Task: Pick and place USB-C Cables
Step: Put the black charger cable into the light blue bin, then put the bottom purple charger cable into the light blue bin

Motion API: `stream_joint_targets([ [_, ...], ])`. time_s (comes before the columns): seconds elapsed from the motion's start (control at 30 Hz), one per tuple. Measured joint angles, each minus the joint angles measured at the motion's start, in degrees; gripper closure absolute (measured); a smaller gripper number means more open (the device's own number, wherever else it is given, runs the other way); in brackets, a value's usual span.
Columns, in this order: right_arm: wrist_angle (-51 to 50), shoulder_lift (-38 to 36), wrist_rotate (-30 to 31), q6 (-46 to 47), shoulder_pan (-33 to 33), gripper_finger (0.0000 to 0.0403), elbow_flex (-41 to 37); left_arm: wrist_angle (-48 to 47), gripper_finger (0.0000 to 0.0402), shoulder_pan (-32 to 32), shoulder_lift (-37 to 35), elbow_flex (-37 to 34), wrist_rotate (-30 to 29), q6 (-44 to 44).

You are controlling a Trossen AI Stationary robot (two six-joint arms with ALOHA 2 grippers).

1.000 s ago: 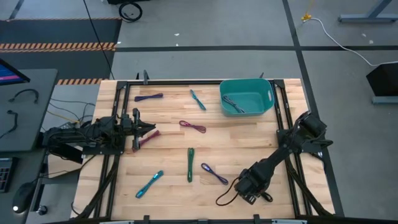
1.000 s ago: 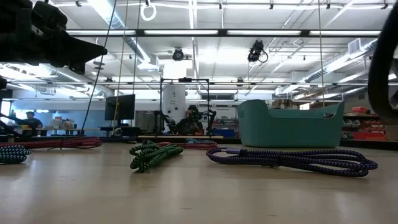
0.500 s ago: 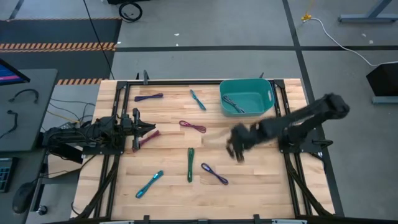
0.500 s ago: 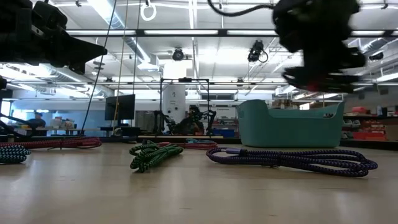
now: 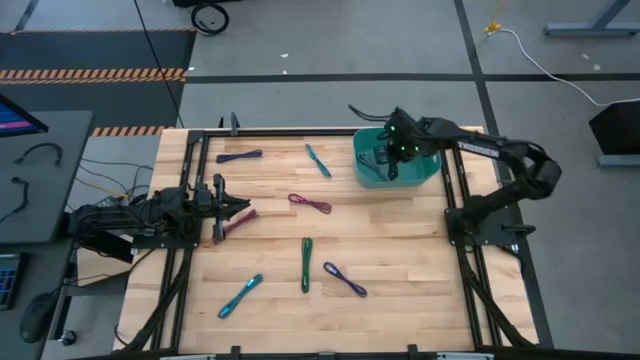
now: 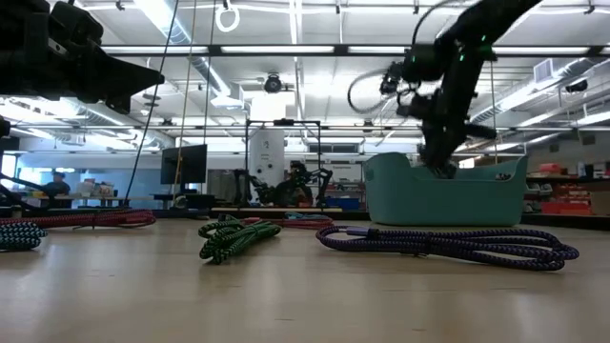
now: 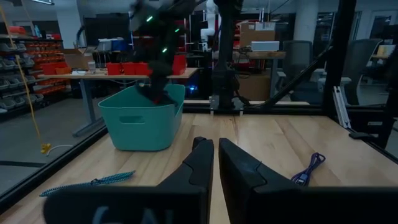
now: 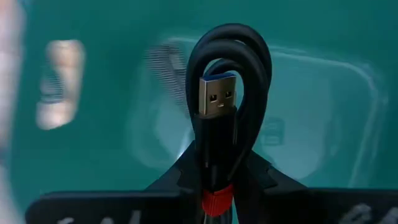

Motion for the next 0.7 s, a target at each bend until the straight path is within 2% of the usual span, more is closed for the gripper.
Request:
stream_joint_targets([
  [0.1, 0.0, 4.3, -1.2, -3.6, -4.3, 0.0339, 0.0, 0.0, 0.0376, 0.0, 0.0, 0.0, 0.0, 0.0],
  [0.23, -0.1, 8.5, -1.9, -6.7, -7.7, 0.0290, 0.0, 0.0, 0.0374, 0.0, 0.0, 0.0, 0.0, 0.0],
  [0.4, 0.3, 9.6, -0.3, -9.5, -8.8, 0.0231, 0.0, 0.0, 0.0367, 0.0, 0.0, 0.0, 0.0, 0.0],
  [0.57, 0.2, 4.2, 2.8, -11.1, -8.4, 0.0183, 0.0, 0.0, 0.0367, 0.0, 0.0, 0.0, 0.0, 0.0],
  [0.7, 0.2, -3.8, 2.2, -7.8, -4.2, 0.0172, 0.0, 0.0, 0.0373, 0.0, 0.0, 0.0, 0.0, 0.0],
])
